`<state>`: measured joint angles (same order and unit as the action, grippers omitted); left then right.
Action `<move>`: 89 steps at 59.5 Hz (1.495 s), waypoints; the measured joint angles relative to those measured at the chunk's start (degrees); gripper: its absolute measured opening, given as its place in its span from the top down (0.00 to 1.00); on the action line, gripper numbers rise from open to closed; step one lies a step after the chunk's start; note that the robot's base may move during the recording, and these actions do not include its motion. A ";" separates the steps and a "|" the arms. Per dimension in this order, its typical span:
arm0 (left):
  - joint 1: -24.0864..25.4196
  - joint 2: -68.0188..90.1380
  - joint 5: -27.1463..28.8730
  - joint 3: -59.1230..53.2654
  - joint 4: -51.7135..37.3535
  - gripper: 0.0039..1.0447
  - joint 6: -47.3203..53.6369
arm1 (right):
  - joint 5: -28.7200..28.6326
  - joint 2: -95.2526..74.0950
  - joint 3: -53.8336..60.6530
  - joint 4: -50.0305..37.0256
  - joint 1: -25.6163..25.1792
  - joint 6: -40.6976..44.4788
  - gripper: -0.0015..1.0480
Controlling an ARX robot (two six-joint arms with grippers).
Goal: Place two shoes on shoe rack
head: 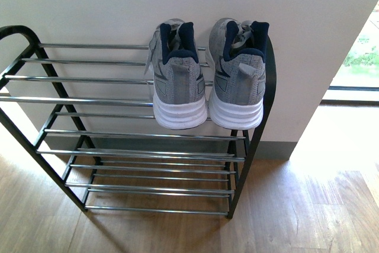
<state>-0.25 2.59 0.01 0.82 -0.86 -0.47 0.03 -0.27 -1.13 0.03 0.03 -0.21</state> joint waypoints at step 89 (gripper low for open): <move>0.04 -1.70 0.02 0.00 0.90 0.09 0.17 | -0.02 0.04 0.00 0.00 0.00 0.02 0.09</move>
<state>-0.21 0.89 0.03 0.82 0.03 -0.30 0.01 -0.23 -1.13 0.03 0.03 -0.19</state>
